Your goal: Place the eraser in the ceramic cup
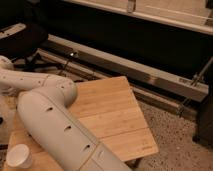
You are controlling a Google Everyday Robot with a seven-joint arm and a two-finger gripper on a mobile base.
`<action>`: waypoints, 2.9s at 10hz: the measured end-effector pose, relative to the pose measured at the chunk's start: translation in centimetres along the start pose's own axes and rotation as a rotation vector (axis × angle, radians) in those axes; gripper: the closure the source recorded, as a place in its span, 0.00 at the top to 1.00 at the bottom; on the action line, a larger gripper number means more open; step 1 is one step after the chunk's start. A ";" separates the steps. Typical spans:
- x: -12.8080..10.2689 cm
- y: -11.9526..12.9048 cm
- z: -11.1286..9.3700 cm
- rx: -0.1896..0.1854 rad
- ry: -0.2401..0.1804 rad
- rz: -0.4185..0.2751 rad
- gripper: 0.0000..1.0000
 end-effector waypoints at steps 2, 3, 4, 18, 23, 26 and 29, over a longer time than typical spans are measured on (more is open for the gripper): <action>0.4 0.1 0.0 -0.011 0.069 -0.013 0.80; 0.5 0.3 -0.3 -0.016 0.097 -0.022 0.80; 0.5 0.6 -0.6 -0.024 0.128 -0.036 0.80; 2.4 1.6 5.7 -0.116 0.237 0.081 0.80; 2.9 -0.5 4.4 -0.089 0.164 0.053 0.47; 1.4 0.3 4.2 -0.108 0.149 -0.015 0.16; 1.4 0.8 4.0 -0.125 0.149 -0.037 0.00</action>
